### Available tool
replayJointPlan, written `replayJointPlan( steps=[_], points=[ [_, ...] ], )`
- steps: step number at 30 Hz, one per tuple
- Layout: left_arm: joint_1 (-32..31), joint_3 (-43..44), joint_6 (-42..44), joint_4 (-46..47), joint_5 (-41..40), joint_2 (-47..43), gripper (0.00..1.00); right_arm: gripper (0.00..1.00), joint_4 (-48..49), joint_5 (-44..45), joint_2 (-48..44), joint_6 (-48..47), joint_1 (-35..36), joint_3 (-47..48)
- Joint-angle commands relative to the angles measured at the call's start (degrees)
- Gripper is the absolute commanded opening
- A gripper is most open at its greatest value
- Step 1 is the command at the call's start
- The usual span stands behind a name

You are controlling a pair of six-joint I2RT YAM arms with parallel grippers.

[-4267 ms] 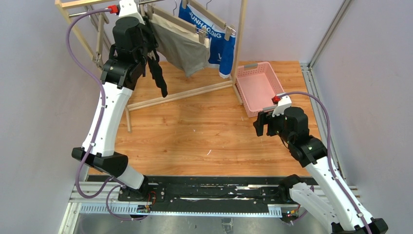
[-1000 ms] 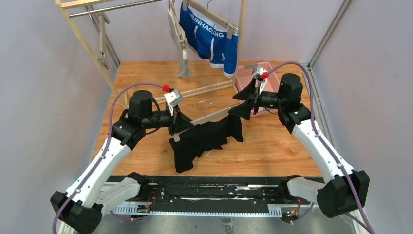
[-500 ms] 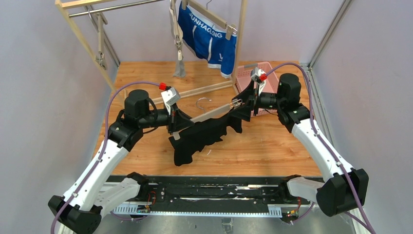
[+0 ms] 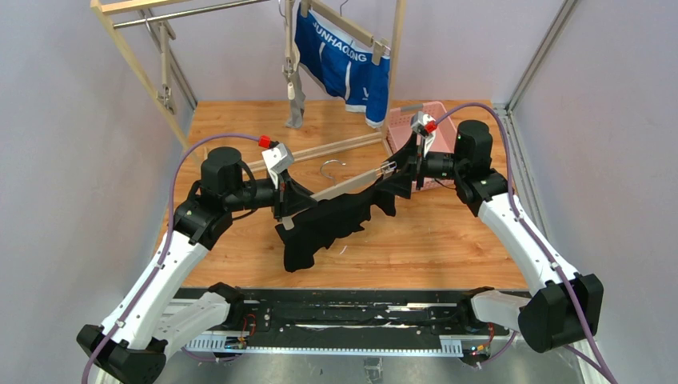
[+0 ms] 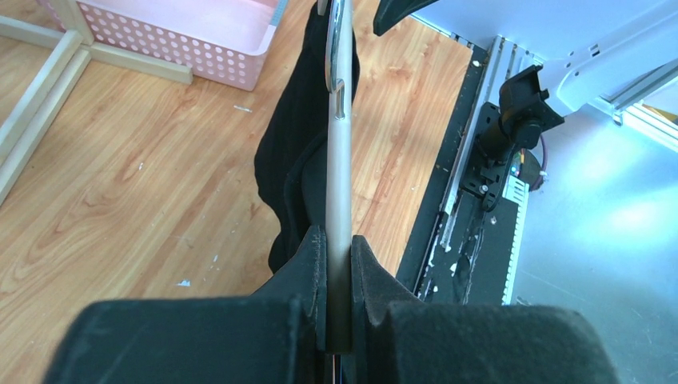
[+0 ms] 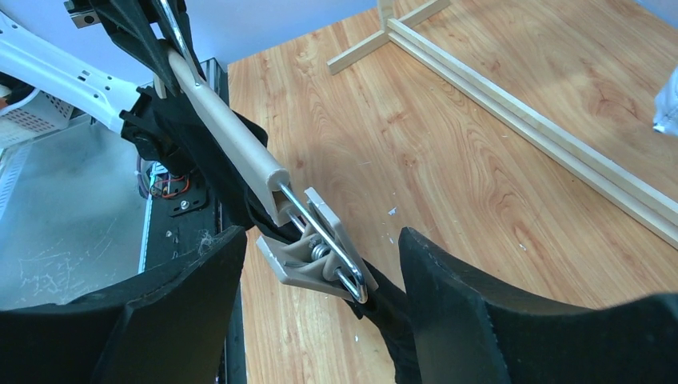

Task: Remove the underwear clipped to the hanger

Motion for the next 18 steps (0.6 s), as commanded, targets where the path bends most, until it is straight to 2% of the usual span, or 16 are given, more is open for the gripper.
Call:
replayJointPlan(
  steps=[1,8,9,10,12,13,18],
  points=[
    [-0.4,0.9,0.1,1.6,0.3,-0.8,0.00,0.72,1.6,-0.9,0.0,1.3,-0.7,2.1],
    [-0.3,0.7,-0.2,1.8,0.5,-0.5,0.00,0.72,4.9,-2.3,0.8,4.5,-0.7,2.1],
    [-0.3,0.6,-0.3,1.9,0.4,-0.5,0.00,0.67,5.7,-3.0,1.0,5.1,-0.7,2.1],
    [-0.4,0.5,-0.2,2.0,0.4,-0.5,0.00,0.54,6.6,-3.8,1.3,5.9,-0.7,2.0],
    [-0.4,0.3,-0.2,2.1,0.4,-0.4,0.00,0.13,8.5,-5.1,1.7,7.8,-0.7,2.1],
    [-0.4,0.3,-0.3,2.1,0.4,-0.3,0.00,0.02,9.6,-5.7,1.8,8.8,-0.7,2.2],
    [-0.4,0.0,-1.0,3.2,0.8,0.1,0.00,0.01,11.7,-7.7,1.5,10.1,-0.5,1.6]
  ],
)
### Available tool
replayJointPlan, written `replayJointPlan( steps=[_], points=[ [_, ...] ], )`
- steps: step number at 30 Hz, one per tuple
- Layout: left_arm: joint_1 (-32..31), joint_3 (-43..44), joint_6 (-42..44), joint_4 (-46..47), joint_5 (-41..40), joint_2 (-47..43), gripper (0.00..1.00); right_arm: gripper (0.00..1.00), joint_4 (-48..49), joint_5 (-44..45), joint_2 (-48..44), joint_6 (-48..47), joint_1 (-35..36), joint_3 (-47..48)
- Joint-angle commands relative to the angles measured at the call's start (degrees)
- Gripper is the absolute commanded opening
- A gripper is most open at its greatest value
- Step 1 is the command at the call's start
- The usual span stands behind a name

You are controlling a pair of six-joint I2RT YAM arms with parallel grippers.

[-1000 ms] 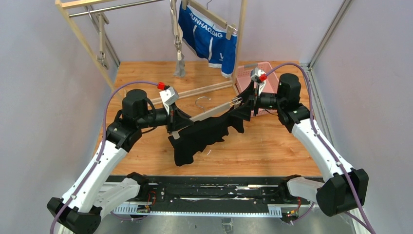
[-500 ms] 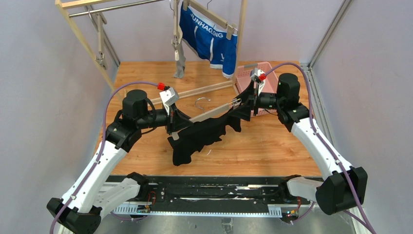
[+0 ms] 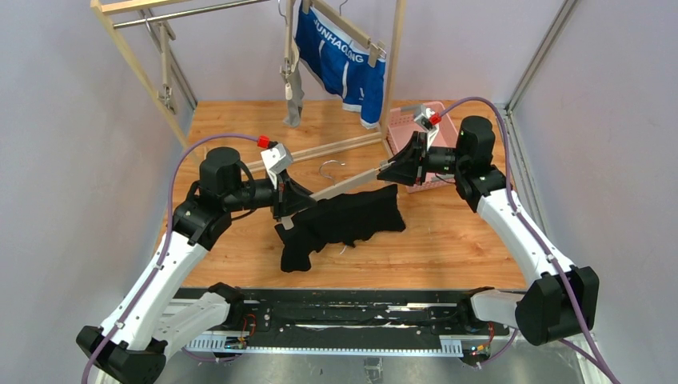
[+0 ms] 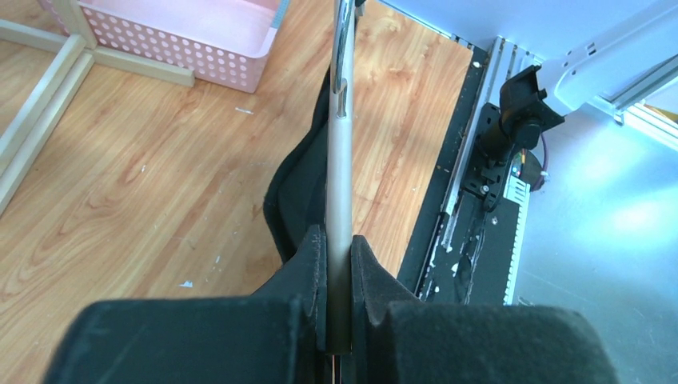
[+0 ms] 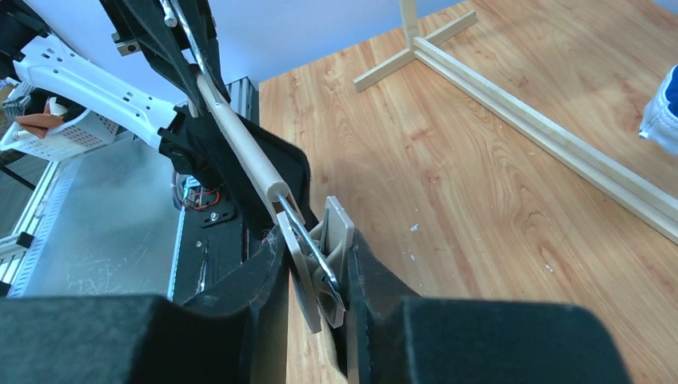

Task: Remove the underwear clipped to the hanger

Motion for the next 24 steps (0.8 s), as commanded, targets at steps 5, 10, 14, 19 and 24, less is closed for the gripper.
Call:
replayJointPlan(
  steps=[5,10,14,19,24],
  points=[
    [-0.5,0.1,-2.1,4.8,1.1,0.2,0.00,0.63,3.4,0.4,-1.6,1.8,0.6,0.8],
    [-0.6,1.3,-2.6,5.1,0.1,-0.2,0.00,0.74,3.4,3.6,-3.3,2.3,0.5,0.2],
    [-0.5,2.0,-4.2,7.2,-1.4,-1.1,0.00,0.75,3.3,9.4,-7.2,3.0,0.6,-2.6],
    [-0.5,1.4,-9.5,13.5,-3.8,-2.4,0.00,0.76,10.6,20.5,-16.4,10.7,1.3,-12.3],
    [-0.5,-2.6,-17.4,25.4,-5.8,-3.2,0.00,0.77,19.2,29.5,-23.3,17.4,6.4,-19.7]
  ],
)
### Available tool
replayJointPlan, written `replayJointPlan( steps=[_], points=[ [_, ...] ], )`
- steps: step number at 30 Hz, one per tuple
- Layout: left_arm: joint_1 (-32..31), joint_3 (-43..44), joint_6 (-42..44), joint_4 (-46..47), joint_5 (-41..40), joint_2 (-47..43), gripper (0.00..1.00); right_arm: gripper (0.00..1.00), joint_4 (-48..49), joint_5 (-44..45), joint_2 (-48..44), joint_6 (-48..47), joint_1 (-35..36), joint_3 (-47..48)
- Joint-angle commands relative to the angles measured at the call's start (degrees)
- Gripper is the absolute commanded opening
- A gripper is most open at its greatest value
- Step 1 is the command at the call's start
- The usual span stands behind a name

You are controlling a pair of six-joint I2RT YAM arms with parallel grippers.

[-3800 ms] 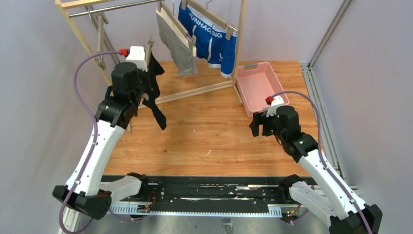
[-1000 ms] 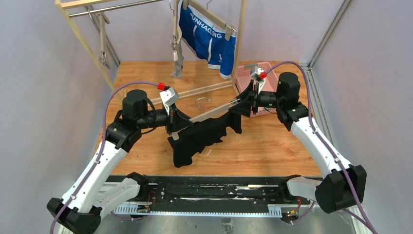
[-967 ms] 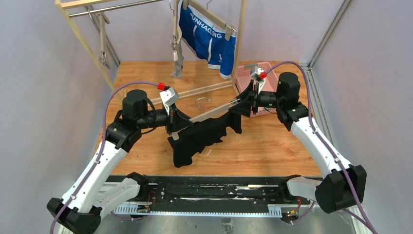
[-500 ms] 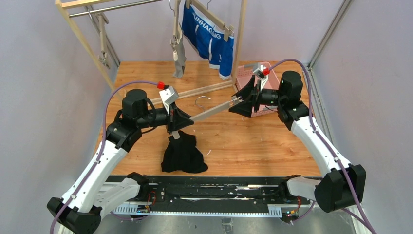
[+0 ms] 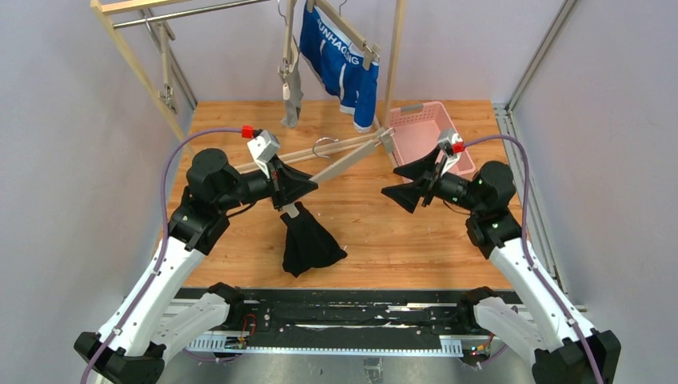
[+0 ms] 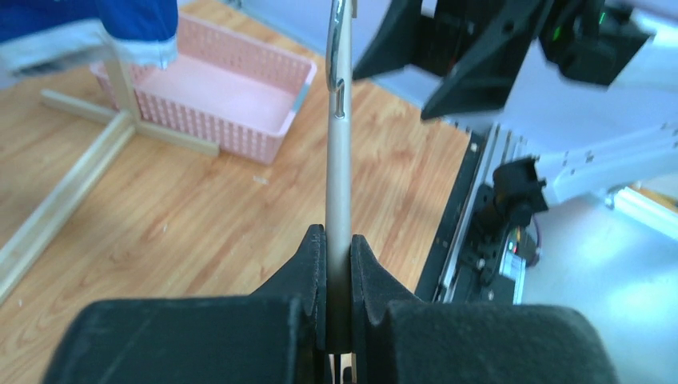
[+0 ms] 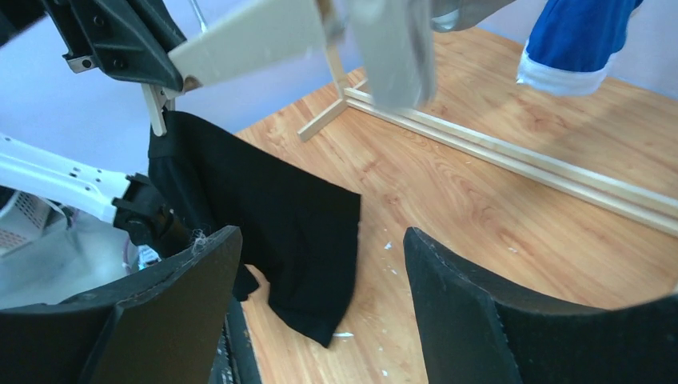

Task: Remove the underwear clipped to the hanger

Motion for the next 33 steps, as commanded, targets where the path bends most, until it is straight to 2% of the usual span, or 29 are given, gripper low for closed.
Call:
replayJointPlan(
  steps=[1,4,11,23,30,33],
  points=[
    [-0.5,-2.6,-9.1,15.9,-2.0,-1.2,0.00,0.79,10.3,11.2,-4.3,7.4,5.6,-4.3],
    [-2.0,-2.5,-10.1,18.2,-3.2,0.0,0.00,0.84,14.8,13.3,-3.5,8.4,9.2,-4.8],
    [-4.9,-2.5,-12.0,23.1,-4.1,2.5,0.00,0.84,26.5,13.5,3.8,12.1,13.3,-2.0],
    [-5.9,-6.8,-17.2,32.8,-4.7,1.0,0.00,0.89,50.0,17.9,13.6,16.7,13.5,0.2],
    [-6.9,-8.4,-20.3,37.2,-4.2,2.7,0.00,0.89,60.2,19.9,19.0,20.0,13.5,1.1],
    [-7.2,-8.7,-20.5,38.0,-4.7,3.3,0.00,0.87,61.2,20.1,20.8,21.7,13.5,2.4]
  ],
)
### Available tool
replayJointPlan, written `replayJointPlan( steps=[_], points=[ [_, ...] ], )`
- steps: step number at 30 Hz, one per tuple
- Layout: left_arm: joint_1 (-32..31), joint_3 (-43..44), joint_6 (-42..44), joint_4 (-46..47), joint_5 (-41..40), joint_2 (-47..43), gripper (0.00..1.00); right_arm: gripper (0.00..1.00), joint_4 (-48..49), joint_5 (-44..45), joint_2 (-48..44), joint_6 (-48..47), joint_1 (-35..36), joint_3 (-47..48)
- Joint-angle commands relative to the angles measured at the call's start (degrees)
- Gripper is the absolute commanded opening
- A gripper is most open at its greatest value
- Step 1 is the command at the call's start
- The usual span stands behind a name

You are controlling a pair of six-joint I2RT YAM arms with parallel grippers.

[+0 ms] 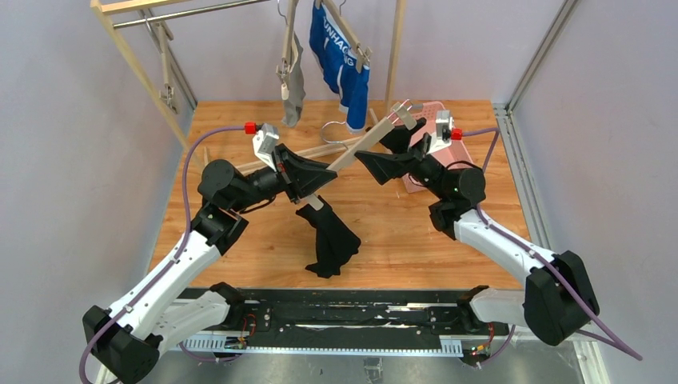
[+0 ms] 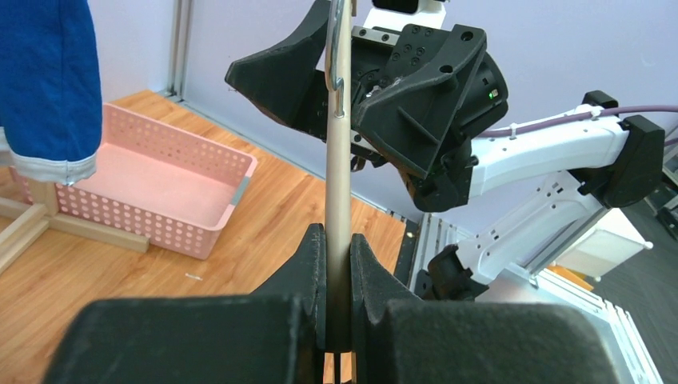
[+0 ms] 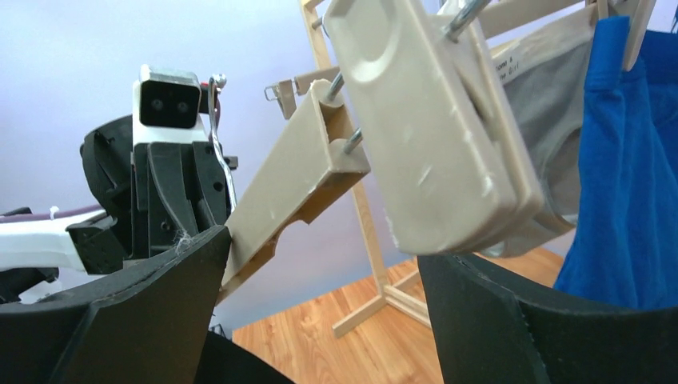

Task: Remove the underwear clipped to the hanger

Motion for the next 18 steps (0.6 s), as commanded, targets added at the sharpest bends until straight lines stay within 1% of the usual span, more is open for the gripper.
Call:
replayJointPlan(
  steps=[1,5,7,9,11,12,13,18],
  points=[
    [-1.2,-0.2,-1.6,6.2,-0.4,0.6,0.00,0.85,8.1,1.9,2.2,3.4,0.7,3.2],
    [-2.0,-0.4,-1.4,7.0,-0.4,1.2,0.00,0.78,9.5,1.2,3.7,4.5,0.7,4.4],
    [-2.1,-1.0,-1.6,8.1,-0.9,1.2,0.00,0.66,9.9,0.5,4.7,5.4,0.7,5.3],
    [-2.2,-1.5,-2.5,9.7,-1.7,1.4,0.00,0.44,9.8,0.0,5.4,6.0,0.7,6.3],
    [-2.3,-1.9,-3.4,11.7,-2.2,1.7,0.00,0.15,9.0,-0.5,6.1,6.5,0.7,7.2],
    [-2.4,-2.0,-3.7,12.4,-2.3,1.9,0.00,0.03,8.5,-0.7,6.3,6.6,0.7,7.6],
    [-2.4,-2.2,-4.0,12.7,-2.6,1.9,0.00,0.01,8.0,-0.8,6.4,6.7,0.7,7.8],
    [-2.6,-2.0,-5.8,13.3,-4.2,2.4,0.01,0.01,6.2,-0.4,5.7,5.4,0.7,7.7]
  ],
)
